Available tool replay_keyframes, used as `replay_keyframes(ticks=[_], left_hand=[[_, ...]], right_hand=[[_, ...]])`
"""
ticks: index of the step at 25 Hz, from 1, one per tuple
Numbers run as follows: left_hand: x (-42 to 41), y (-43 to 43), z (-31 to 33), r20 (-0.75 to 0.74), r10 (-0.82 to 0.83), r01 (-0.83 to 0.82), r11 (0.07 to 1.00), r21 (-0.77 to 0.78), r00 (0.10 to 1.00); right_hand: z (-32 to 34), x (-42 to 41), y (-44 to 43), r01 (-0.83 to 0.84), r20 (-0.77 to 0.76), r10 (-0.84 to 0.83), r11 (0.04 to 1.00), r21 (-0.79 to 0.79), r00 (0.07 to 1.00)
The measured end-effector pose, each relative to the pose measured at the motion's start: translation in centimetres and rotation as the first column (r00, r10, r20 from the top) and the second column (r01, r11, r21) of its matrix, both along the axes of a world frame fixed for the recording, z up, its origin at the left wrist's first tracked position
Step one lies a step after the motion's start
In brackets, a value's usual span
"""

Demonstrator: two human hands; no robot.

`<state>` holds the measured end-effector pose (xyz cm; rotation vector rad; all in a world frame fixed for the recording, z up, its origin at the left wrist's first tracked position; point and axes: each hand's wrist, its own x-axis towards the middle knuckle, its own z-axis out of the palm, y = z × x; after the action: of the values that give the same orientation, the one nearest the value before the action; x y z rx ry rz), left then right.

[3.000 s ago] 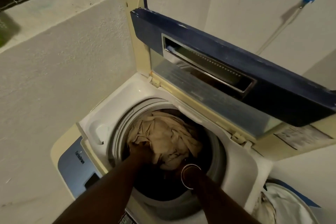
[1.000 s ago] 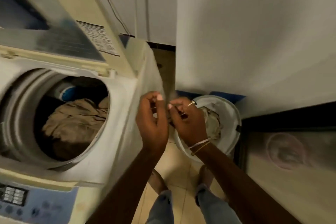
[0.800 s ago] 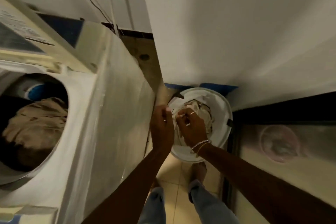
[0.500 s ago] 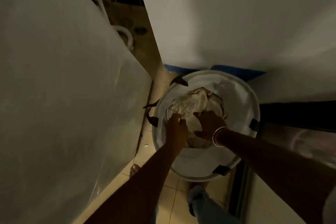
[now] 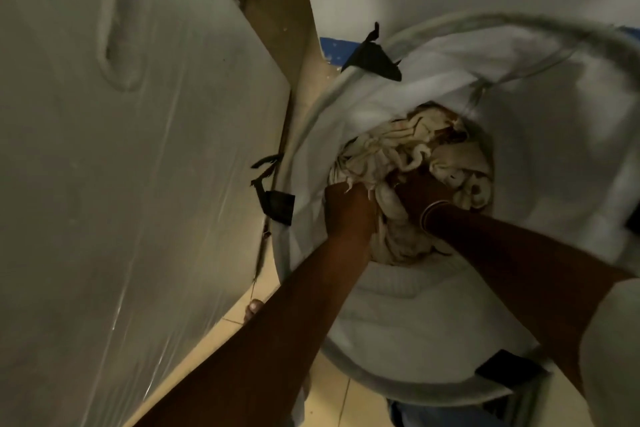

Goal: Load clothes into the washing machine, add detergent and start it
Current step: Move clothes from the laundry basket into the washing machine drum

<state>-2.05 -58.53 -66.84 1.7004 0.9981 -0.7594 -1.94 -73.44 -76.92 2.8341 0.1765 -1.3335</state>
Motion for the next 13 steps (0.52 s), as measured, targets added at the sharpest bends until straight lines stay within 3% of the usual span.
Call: replay_keyframes(ticks=[4, 6, 8, 11, 13], left_hand=[[-1.3, 1.8, 3.0, -0.021, -0.002, 0.002, 1.0, 0.018, 1.0], [-1.4, 2.1, 6.5, -0.052, -0.022, 0.02, 0.999, -0.04, 0.998], [-1.4, 2.2, 11.7, 0.0, -0.176, 0.174, 0.979, -0.107, 0.984], [-1.9, 2.5, 19.0, 0.214, -0.508, 0.519, 0.855, 0.01, 0.834], [-2.9, 2.5, 23.2, 0.335, -0.708, 0.719, 0.686, 0.115, 0.622]], right_hand=[[6.3, 2.3, 0.7, -0.04, -0.015, 0.042, 0.996, 0.075, 0.999], [11.4, 2.2, 1.1, 0.023, 0.001, -0.023, 0.991, 0.133, 1.0], [17.5, 2.0, 1.1, 0.137, 0.011, -0.144, 0.964, 0.226, 0.99], [27.0, 2.9, 0.0, 0.32, 0.067, -0.377, 0.858, 0.402, 0.924], [33.3, 3.4, -0.6, 0.311, 0.088, -0.397, 0.821, 0.479, 0.913]])
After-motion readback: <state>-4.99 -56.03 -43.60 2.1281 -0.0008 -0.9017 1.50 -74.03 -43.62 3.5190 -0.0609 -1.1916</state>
